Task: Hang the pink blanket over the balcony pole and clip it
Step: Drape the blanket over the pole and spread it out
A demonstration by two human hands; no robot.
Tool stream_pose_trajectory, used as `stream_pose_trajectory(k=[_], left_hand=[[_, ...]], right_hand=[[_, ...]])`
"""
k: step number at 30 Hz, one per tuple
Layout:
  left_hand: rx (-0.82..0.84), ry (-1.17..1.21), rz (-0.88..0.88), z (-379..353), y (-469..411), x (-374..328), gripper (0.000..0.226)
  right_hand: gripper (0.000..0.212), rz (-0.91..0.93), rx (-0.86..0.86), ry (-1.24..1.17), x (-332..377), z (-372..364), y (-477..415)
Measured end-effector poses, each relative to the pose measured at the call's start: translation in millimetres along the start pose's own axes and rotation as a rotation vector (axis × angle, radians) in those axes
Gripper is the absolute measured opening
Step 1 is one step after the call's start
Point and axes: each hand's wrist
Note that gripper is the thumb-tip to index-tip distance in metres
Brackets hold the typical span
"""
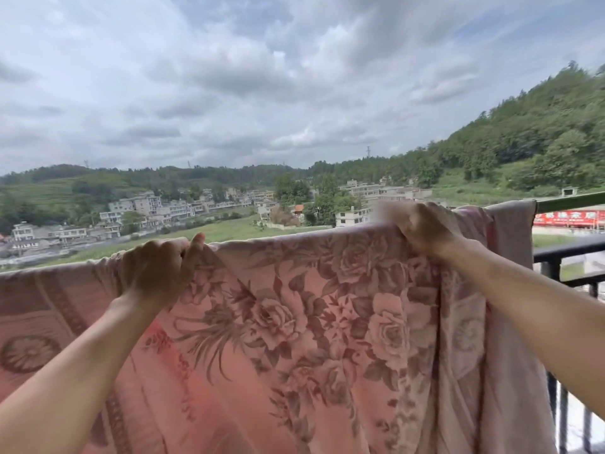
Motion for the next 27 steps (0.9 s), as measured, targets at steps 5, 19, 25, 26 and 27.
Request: stream_pose_trajectory(k=[5, 19, 25, 26, 27], left_hand=[[-0.003, -0.026, -0.014, -1.0, 0.7, -5.0, 0.064], [-0.019, 0.078, 0.090, 31.8, 37.2, 37.4, 0.052], [-0.010, -0.146, 0.375, 79.7, 89.9, 155.3, 0.045], [-0.015, -0.168, 0.410, 85.7, 97.1, 171.2, 0.045], [-0.013, -0.186, 0.449, 90.6, 103.4, 186.1, 0.048]], right_hand=[[0.073, -0.241, 0.053, 0.203, -29.3, 30.5, -3.6], [0.037, 0.503, 0.158, -0.172, 224.9, -21.9, 18.3], [0.020, 0.164, 0.081, -0.272, 242.2, -27.4, -17.0], [0.014, 0.183, 0.069, -0.268, 255.8, -27.1, -16.8], [0.011, 0.231, 0.058, -0.279, 275.2, -26.5, -14.3]])
Point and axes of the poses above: each hand's wrist, its own y-axis away from the middle knuckle, its own z-axis out of the back of the hand, x = y × z, and after that the axes turned 5 degrees about y, right-handed
